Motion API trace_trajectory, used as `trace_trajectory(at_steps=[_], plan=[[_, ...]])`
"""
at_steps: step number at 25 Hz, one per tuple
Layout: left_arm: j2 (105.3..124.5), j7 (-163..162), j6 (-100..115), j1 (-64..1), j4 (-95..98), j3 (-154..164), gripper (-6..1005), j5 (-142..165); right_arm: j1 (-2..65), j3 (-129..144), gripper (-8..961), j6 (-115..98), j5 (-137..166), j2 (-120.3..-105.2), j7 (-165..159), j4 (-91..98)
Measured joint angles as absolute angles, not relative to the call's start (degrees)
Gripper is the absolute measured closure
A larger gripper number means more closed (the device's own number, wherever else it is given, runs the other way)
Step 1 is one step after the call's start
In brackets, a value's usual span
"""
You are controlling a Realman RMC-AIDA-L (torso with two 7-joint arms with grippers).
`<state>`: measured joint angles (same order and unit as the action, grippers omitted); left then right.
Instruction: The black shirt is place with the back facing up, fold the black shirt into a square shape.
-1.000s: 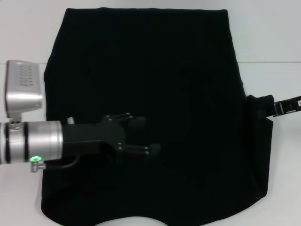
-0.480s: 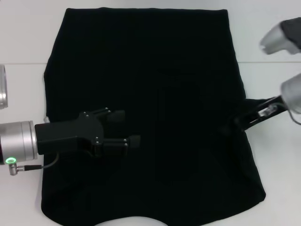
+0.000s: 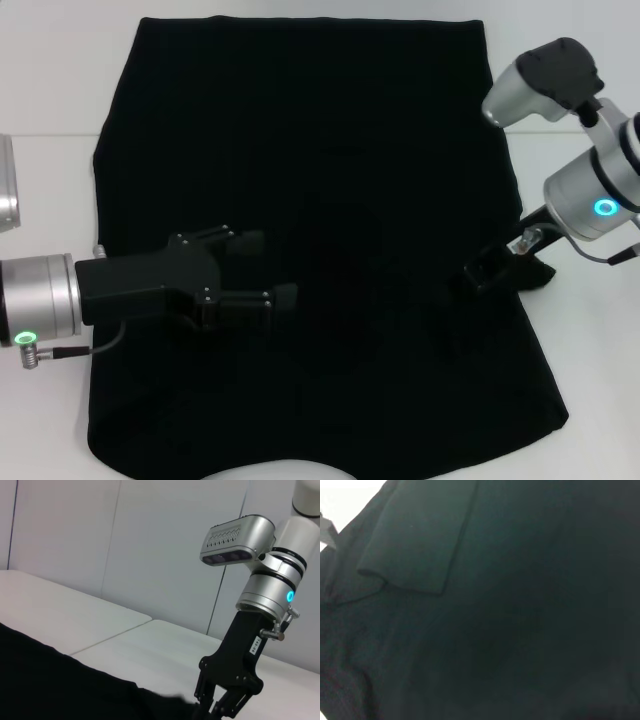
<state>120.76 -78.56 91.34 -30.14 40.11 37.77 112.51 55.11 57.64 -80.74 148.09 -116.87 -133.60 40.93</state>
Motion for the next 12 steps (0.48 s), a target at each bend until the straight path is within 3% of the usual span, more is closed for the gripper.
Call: trace_trajectory(at_steps=[6, 12], plan=[[120.76, -78.1, 90.9, -30.2, 40.0, 37.9, 63, 112.5, 55.4, 59.6, 619, -79.0, 148.1, -117.24, -135.6, 40.9], [120.76, -77.9, 90.9, -30.2, 39.9, 38.0, 63, 112.5, 52.3, 56.5, 432, -78.3, 147.7, -116.05, -137.3, 42.0]])
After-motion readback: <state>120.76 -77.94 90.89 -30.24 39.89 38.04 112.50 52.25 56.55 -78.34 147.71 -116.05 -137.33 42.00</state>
